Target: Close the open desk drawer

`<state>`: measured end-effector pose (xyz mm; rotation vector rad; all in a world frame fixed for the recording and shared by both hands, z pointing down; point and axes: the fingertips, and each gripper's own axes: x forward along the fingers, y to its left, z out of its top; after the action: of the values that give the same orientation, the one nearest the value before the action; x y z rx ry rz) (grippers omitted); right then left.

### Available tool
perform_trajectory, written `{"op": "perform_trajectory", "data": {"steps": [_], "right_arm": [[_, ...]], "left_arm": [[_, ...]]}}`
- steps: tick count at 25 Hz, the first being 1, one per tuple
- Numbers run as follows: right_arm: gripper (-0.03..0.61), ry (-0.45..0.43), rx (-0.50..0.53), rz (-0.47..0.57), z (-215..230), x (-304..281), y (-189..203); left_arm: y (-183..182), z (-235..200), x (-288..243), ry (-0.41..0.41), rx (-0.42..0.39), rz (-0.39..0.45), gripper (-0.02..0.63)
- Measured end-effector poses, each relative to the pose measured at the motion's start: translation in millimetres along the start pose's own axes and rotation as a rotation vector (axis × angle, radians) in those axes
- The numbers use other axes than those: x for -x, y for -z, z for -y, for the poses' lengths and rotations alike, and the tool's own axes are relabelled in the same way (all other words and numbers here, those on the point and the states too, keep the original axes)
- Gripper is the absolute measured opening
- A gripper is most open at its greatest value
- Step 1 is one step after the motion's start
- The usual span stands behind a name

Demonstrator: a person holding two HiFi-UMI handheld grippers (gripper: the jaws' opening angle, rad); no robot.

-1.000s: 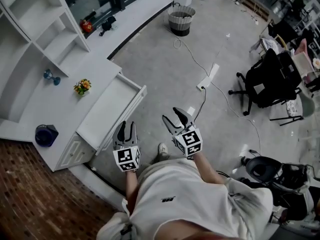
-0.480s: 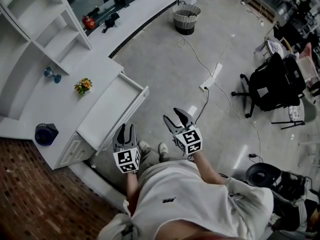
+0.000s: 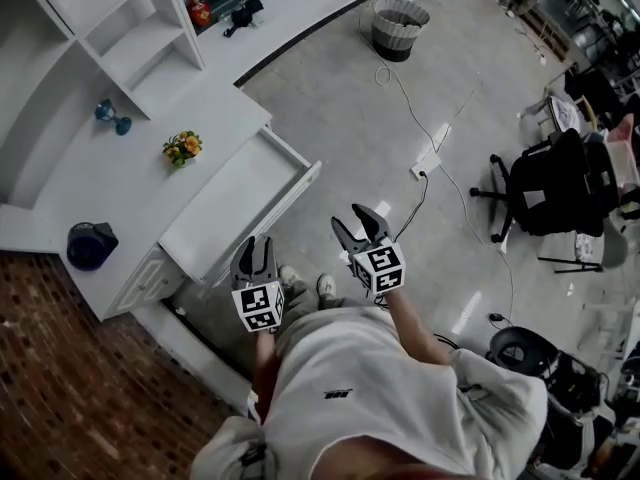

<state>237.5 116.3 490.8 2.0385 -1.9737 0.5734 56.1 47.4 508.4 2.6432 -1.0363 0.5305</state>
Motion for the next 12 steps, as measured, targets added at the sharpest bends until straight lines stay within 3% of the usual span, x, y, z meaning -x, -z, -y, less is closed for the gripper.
{"op": "perform_trajectory", "data": {"steps": [12], "right_arm": [[0.225, -0.043, 0.021, -0.118, -18.7, -73.0, 29.2]], "left_arm": [[29.0, -49.5, -27.6, -0.022, 0.064, -0.057, 0.15]]}}
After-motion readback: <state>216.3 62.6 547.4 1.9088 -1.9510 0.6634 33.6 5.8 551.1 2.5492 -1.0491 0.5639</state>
